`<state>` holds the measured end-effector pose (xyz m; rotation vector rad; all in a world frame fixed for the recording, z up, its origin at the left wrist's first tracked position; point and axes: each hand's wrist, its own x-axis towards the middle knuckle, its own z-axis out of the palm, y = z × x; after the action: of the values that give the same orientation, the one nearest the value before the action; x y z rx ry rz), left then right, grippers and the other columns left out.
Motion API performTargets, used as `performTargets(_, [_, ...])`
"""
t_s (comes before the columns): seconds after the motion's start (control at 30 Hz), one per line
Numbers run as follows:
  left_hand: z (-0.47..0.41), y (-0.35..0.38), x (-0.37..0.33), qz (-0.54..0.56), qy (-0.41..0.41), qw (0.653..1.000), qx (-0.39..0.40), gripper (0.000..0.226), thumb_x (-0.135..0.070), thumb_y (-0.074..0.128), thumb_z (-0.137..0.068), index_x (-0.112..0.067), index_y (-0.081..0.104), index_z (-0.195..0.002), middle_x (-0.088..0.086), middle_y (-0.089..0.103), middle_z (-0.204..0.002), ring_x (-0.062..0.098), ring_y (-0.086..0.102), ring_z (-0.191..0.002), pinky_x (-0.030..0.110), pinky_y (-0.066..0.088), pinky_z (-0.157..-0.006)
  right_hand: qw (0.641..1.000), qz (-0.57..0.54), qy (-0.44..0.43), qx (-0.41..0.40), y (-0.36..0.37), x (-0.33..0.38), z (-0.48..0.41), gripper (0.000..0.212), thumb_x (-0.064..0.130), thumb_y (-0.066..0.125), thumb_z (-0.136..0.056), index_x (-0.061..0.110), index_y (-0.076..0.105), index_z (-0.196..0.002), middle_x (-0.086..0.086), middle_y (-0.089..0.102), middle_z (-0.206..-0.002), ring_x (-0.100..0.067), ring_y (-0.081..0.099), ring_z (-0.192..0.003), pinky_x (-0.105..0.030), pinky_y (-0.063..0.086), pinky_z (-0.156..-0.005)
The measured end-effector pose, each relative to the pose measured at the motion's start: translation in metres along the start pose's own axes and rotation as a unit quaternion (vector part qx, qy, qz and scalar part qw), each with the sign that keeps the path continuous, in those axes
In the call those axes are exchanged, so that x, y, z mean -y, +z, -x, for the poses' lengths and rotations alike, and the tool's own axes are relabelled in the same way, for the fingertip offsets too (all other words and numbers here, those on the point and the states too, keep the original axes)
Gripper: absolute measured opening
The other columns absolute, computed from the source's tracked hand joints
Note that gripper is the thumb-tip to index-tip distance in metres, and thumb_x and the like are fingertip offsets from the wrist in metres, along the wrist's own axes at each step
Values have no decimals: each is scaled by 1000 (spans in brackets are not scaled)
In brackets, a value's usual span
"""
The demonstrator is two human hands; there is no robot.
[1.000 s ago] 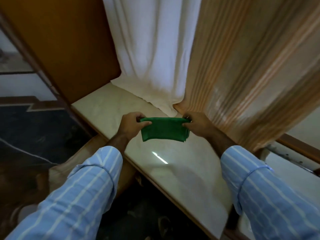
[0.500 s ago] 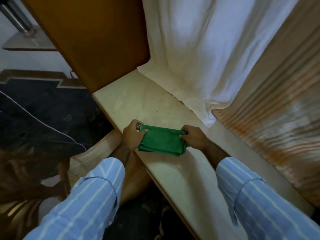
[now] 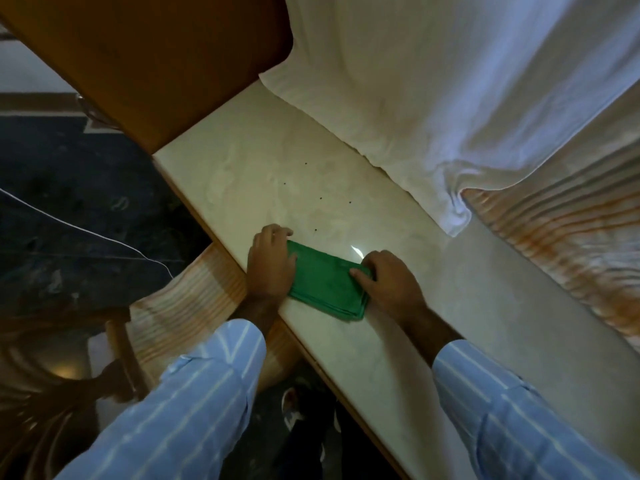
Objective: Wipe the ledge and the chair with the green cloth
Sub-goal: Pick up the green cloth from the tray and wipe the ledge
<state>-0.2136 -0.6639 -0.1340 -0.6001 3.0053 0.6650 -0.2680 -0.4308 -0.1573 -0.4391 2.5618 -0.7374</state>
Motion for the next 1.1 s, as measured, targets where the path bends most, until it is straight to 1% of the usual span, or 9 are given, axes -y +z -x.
performTargets(0.07, [14,9,-4,-33,73,997,14,34,-16,66,-90,-5,65,-122,17,59,-131,37,56,-119,47,48,-99,994,72,-22,-85,2,-6,1,34,47,52,-103,16,64,-110,-7,62,-111,-27,57,-105,-42,48,-89])
performTargets(0.13, [35,23,-4,-48,119,990,65,43,-25,62,-97,-2,61,-132,20,57,-141,37,54,-129,48,44,-108,985,123,-16,-119,3,-20,1,39,44,48,-106,15,59,-129,-15,55,-144,-37,49,-138,-49,43,-113])
performTargets(0.17, [46,30,-3,-61,129,986,87,51,-30,57,-100,-1,54,-141,20,50,-149,36,47,-138,48,40,-113,982,144,-7,-119,2,-29,1,44,43,47,-107,16,54,-140,-17,44,-159,-39,38,-152,-53,35,-123])
performTargets(0.23, [62,43,3,-99,137,979,112,63,-38,45,-104,-2,34,-154,18,30,-163,34,28,-151,50,28,-122,979,172,4,-112,-1,-49,3,52,43,40,-109,18,44,-155,-15,29,-172,-37,24,-161,-55,24,-131])
performTargets(0.33, [66,50,11,-133,151,971,127,72,-48,32,-104,-2,22,-159,16,16,-168,31,15,-155,49,19,-125,975,195,7,-104,-4,-64,5,59,46,28,-109,22,34,-162,-12,26,-174,-32,22,-163,-55,22,-131])
performTargets(0.5, [39,56,19,-125,180,969,118,71,-48,30,-103,-5,20,-160,11,16,-169,27,13,-156,49,18,-125,968,224,1,-114,3,-67,3,62,47,22,-109,21,25,-166,-11,19,-176,-31,18,-164,-55,20,-132])
performTargets(0.67, [-44,59,-5,-121,166,974,98,70,-44,35,-103,-3,23,-158,14,20,-168,29,16,-156,47,14,-126,963,236,0,-132,6,-72,0,62,48,20,-109,23,23,-166,-9,17,-177,-29,18,-164,-53,17,-132])
performTargets(0.87, [-140,55,-26,-141,135,973,123,72,-47,26,-106,-6,6,-161,11,2,-171,24,1,-157,42,2,-127,960,237,-2,-147,7,-71,0,62,47,23,-109,24,23,-166,-9,19,-176,-29,19,-164,-52,16,-133])
performTargets(1.1, [-90,43,-6,-144,179,965,125,72,-44,34,-103,-5,16,-160,11,12,-170,26,9,-157,46,10,-126,961,234,-3,-150,4,-66,4,61,45,28,-109,23,26,-166,-9,20,-176,-29,20,-164,-52,17,-133])
